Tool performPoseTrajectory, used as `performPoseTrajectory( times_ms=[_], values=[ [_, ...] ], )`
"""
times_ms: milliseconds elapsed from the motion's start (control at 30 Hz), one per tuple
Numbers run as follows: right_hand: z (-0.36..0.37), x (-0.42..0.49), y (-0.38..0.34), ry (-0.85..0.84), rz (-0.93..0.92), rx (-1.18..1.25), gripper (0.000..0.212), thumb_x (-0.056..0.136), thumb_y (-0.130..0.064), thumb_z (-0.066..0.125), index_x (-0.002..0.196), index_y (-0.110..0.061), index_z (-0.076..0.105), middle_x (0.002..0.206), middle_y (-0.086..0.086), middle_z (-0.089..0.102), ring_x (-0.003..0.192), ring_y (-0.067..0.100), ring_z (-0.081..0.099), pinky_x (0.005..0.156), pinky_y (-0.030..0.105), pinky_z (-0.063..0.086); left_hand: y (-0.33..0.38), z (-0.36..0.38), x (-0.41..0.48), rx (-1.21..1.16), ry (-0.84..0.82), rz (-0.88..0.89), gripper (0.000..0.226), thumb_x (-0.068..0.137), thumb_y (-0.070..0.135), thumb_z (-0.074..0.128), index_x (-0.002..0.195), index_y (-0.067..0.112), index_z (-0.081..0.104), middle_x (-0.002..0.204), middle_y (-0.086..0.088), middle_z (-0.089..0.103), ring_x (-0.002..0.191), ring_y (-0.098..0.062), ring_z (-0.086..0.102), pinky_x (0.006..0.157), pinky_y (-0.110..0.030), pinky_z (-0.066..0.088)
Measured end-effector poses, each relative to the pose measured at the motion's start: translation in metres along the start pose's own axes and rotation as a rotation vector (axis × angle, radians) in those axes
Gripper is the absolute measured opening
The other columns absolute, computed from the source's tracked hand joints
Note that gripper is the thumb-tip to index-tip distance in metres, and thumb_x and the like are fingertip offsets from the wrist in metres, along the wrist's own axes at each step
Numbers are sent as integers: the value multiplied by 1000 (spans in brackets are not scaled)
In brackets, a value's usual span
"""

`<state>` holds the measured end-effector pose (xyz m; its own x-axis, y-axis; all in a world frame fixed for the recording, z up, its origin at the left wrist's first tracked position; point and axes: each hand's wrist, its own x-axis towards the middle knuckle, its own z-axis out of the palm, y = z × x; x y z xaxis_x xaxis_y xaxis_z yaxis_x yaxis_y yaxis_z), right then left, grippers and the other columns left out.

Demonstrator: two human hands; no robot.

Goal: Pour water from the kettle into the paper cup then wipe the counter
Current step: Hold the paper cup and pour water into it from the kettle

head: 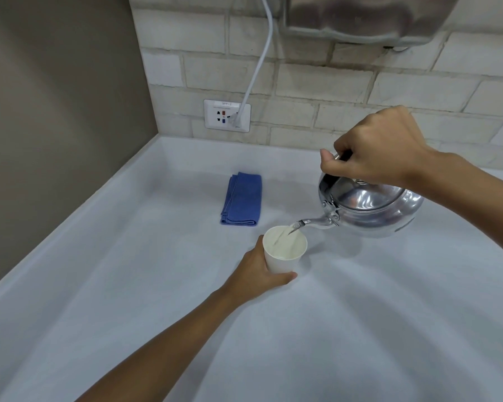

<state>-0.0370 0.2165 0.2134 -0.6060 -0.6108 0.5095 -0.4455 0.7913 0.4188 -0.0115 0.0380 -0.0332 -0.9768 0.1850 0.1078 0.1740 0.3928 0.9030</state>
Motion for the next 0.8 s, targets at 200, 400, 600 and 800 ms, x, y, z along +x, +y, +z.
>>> performPoseTrajectory(
  times_ms=[200,400,600,800],
  values=[
    [-4,1,3,-1,-6,-16,45,77,-37,34,39,-14,28,39,-1,8,44,21,13,50,19,8,0,0,0,13,-4,-9,78,56,58,77,120,48,33,115,22,55,103,6,52,75,-8,43],
    [-7,1,7,-5,-8,-32,46,78,-36,33,39,-12,29,38,4,15,44,21,15,50,20,9,1,-1,0,10,-5,-9,78,56,58,77,119,48,34,114,23,55,102,6,52,74,-3,42],
    [-9,0,10,-2,-9,-31,45,77,-37,31,39,-12,29,37,7,19,43,22,18,50,20,10,1,0,0,3,-9,1,81,57,54,78,124,39,36,119,15,56,106,-3,54,82,-16,46],
    [-11,1,14,-5,-2,-48,47,77,-38,31,39,-11,34,37,8,20,43,23,18,50,19,9,0,0,0,-6,-11,-14,80,56,55,78,122,43,36,117,18,56,106,-2,54,83,-17,46]
  ],
)
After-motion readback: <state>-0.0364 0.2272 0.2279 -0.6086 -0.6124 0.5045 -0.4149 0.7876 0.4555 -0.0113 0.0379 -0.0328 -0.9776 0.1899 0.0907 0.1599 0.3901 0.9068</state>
